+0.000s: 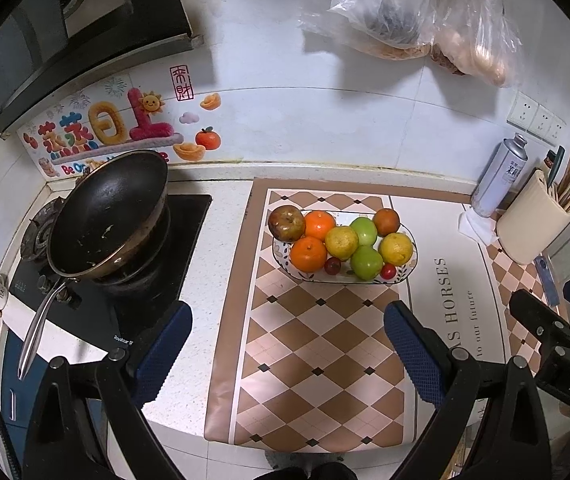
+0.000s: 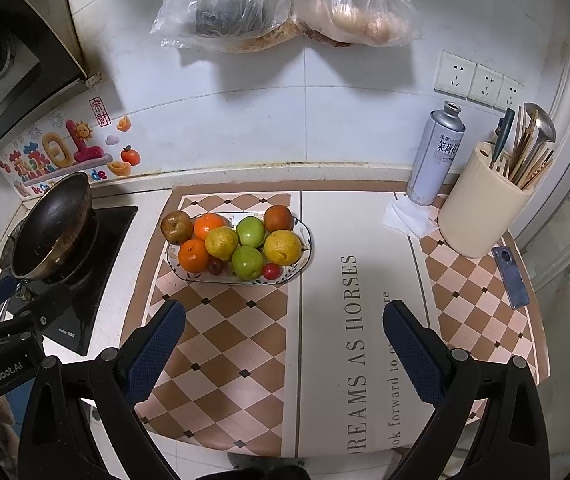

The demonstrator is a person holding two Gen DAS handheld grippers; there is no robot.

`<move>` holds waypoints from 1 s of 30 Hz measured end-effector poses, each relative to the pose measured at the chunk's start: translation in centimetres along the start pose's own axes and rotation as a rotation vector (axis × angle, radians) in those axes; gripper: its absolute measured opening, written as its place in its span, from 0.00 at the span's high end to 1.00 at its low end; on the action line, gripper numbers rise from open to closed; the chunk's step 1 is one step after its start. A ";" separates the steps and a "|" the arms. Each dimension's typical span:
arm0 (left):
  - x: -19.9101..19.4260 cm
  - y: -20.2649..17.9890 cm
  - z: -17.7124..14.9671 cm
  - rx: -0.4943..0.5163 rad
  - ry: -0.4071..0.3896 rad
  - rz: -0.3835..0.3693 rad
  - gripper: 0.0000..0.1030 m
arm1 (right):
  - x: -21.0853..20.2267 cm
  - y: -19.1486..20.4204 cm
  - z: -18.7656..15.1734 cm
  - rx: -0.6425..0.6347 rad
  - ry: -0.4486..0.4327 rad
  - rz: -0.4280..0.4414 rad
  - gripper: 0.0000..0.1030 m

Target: Organize fruits

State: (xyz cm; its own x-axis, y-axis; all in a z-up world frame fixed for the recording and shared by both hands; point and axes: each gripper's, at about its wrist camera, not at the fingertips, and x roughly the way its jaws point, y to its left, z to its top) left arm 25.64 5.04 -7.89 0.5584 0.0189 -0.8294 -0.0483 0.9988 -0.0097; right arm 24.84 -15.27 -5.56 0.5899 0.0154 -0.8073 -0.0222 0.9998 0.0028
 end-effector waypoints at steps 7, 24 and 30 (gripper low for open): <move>-0.2 0.1 -0.1 0.000 -0.006 0.002 0.04 | -0.3 0.3 0.0 -0.003 0.000 0.003 0.02; -0.6 0.2 -0.3 0.000 -0.014 0.006 0.04 | -0.6 0.5 0.0 -0.006 -0.003 0.004 0.02; -0.7 0.1 -0.3 -0.001 -0.015 0.005 0.04 | -0.6 0.5 0.0 -0.006 -0.003 0.002 0.02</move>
State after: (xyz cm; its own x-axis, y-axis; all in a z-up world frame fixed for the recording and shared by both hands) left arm 24.98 5.16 -7.49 0.5703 0.0245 -0.8211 -0.0522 0.9986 -0.0065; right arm 24.46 -14.77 -5.09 0.5923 0.0176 -0.8055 -0.0285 0.9996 0.0009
